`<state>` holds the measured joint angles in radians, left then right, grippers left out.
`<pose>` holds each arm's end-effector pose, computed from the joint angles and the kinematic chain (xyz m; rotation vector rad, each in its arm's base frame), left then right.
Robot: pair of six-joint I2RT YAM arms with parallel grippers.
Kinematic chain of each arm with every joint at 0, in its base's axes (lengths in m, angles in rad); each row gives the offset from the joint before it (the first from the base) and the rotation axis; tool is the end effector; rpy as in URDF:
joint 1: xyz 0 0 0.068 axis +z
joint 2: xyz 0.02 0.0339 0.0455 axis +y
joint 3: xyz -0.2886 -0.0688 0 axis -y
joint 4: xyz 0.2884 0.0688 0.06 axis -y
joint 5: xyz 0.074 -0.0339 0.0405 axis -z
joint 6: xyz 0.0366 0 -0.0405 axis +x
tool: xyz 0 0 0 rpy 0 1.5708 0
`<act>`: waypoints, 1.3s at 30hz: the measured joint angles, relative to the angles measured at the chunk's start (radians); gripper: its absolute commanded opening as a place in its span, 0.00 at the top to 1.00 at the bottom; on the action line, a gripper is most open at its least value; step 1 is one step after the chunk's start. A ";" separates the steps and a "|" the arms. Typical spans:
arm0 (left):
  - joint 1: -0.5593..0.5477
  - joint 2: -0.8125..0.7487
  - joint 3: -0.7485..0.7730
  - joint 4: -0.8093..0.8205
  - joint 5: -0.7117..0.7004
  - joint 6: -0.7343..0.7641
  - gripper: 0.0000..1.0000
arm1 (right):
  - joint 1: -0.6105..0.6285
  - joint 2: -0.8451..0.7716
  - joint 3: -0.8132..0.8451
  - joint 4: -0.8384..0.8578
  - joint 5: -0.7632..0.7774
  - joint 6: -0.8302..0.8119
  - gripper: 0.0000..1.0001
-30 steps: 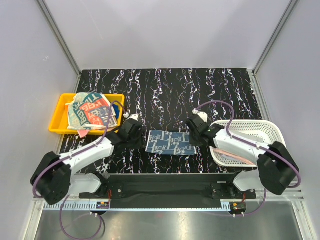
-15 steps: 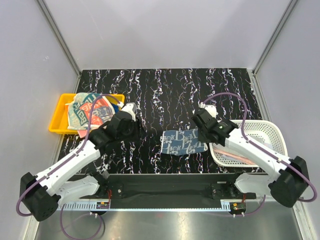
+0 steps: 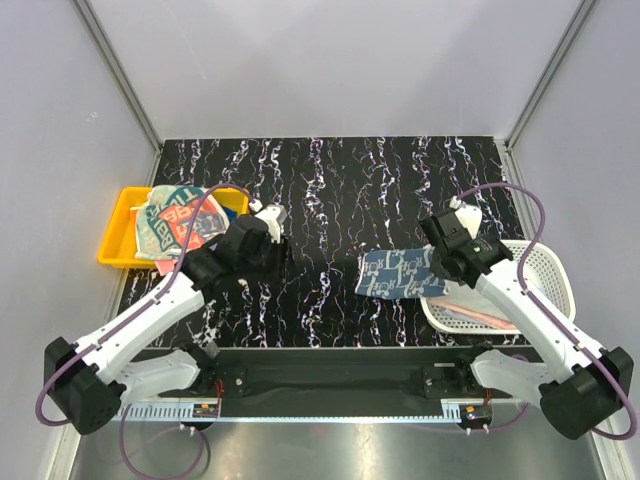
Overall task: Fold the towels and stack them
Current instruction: Neatly place the folded towel into the bin
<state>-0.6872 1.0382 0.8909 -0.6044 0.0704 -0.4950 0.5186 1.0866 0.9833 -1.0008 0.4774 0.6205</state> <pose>0.1903 -0.1595 0.3037 0.2689 2.4038 -0.6558 0.2052 0.0977 0.3037 0.2709 2.4823 -0.1913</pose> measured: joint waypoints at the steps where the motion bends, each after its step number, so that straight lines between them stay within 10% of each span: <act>1: 0.000 0.011 0.003 0.000 0.011 0.003 0.56 | -0.023 0.000 0.000 0.000 -0.001 0.000 1.00; 39: 0.000 0.074 0.015 -0.007 0.172 0.077 0.56 | -0.781 0.133 -0.030 0.121 -0.158 -0.116 1.00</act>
<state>-0.6872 1.1122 0.9062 -0.6117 0.2424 -0.4179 -0.2626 1.2198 0.9535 -0.8803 0.3195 0.5049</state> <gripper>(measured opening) 0.442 0.074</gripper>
